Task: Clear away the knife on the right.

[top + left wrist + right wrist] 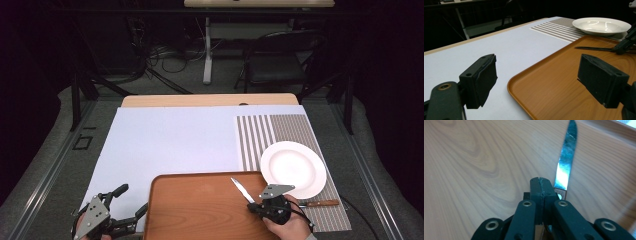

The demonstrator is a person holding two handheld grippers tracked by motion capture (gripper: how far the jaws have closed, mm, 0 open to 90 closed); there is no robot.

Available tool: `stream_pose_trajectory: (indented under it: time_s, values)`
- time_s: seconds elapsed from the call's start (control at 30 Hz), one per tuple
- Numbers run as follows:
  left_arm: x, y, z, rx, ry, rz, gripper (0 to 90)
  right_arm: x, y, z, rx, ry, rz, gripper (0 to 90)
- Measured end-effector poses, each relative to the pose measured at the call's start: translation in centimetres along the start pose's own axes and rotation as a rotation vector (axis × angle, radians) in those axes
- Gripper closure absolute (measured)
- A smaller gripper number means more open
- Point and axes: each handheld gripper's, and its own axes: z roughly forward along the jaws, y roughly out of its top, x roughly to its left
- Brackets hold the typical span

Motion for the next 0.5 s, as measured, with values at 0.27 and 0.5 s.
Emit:
stream_pose_trajectory:
  time_s: [0.27,0.5]
  values:
    - [-0.03,0.00,-0.02,-0.001,0.002,0.002,15.8,-0.33,-0.33,-0.46,0.001,-0.024,0.002,90.0]
    - [-0.04,-0.01,-0.03,-0.001,0.001,0.003,15.8,-0.38,-0.64,-0.86,0.010,-0.027,0.018,90.0]
